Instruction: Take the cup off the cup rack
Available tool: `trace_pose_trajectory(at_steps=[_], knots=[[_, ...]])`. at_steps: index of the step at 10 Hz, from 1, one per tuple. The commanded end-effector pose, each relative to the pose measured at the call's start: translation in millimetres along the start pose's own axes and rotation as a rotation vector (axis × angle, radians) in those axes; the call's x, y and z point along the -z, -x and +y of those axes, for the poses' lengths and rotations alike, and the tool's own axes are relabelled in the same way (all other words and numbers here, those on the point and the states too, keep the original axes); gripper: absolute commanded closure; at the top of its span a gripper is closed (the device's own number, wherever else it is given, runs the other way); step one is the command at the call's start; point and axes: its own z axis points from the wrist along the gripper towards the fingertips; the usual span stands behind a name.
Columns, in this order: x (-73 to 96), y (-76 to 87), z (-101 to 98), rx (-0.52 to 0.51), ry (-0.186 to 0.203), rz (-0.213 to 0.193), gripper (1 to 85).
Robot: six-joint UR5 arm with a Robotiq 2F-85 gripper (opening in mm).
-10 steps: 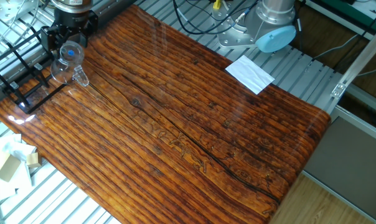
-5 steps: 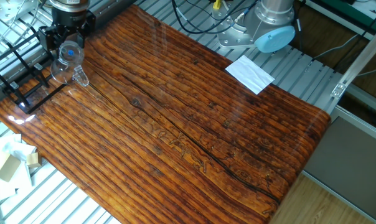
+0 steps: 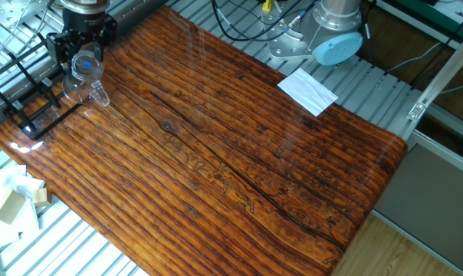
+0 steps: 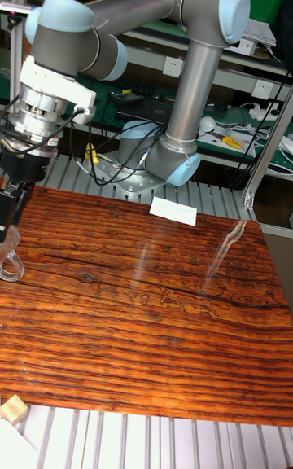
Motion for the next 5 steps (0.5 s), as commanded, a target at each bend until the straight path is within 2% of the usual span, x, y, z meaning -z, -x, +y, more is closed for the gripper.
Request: trace_pose_trajectory(at_steps=[1,5], knots=[[-1.9,1.9,-1.2,-0.005,-0.017,-0.029,16.7],[-3.6,-7.1,4.8,0.028,-0.005,-0.013,17.7]])
